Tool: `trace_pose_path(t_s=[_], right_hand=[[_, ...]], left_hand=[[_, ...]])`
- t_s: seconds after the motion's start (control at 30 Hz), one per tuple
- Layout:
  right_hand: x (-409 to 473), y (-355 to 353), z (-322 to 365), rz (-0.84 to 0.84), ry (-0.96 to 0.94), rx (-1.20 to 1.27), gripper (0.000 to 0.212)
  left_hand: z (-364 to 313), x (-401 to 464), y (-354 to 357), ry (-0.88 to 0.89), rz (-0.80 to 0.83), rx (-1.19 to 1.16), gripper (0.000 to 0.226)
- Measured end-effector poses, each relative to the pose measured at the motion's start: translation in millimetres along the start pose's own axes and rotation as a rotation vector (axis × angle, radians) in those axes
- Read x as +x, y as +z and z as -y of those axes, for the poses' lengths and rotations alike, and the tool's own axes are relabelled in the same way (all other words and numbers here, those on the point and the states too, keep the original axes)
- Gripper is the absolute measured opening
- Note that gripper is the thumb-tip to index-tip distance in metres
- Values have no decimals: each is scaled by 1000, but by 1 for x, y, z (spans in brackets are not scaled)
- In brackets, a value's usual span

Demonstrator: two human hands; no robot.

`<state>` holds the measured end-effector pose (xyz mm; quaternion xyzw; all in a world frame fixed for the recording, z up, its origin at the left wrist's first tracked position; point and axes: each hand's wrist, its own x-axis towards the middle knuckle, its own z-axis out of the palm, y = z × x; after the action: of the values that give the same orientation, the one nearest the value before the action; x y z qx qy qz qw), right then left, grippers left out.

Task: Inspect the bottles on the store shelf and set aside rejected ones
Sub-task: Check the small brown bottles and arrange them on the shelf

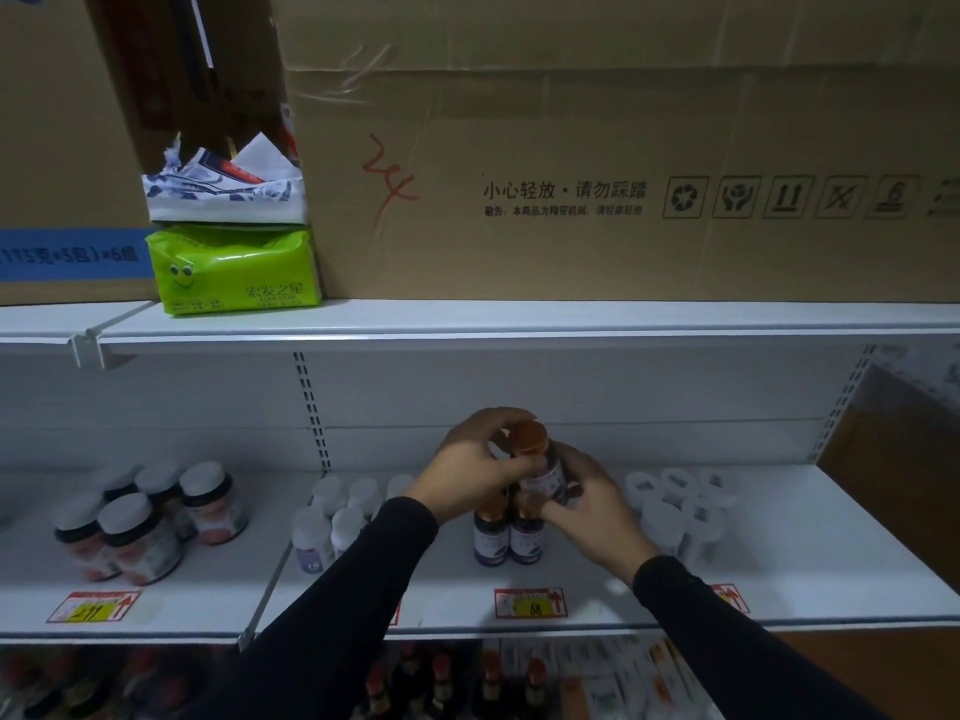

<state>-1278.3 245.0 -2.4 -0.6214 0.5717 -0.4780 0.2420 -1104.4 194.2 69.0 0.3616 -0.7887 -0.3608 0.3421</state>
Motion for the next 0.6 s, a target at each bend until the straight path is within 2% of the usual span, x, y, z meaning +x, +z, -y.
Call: trace_pose_path(t_s=[0.13, 0.23, 0.33, 0.43, 0.6], right_hand=[[-4, -7, -9, -22, 14, -47, 47], [-6, -16, -18, -38, 19, -185, 49], [-8, -26, -31, -65, 25, -403, 63], [-10, -36, -40, -110, 6, -497, 58], [-12, -47, -57, -155, -76, -612, 58]], left_hand=[[-4, 12, 11, 2, 9, 110, 35], [-5, 21, 24, 14, 25, 166, 27], [3, 32, 39, 10, 36, 225, 33], [14, 45, 52, 8, 44, 248, 39], [28, 63, 75, 29, 63, 256, 23]])
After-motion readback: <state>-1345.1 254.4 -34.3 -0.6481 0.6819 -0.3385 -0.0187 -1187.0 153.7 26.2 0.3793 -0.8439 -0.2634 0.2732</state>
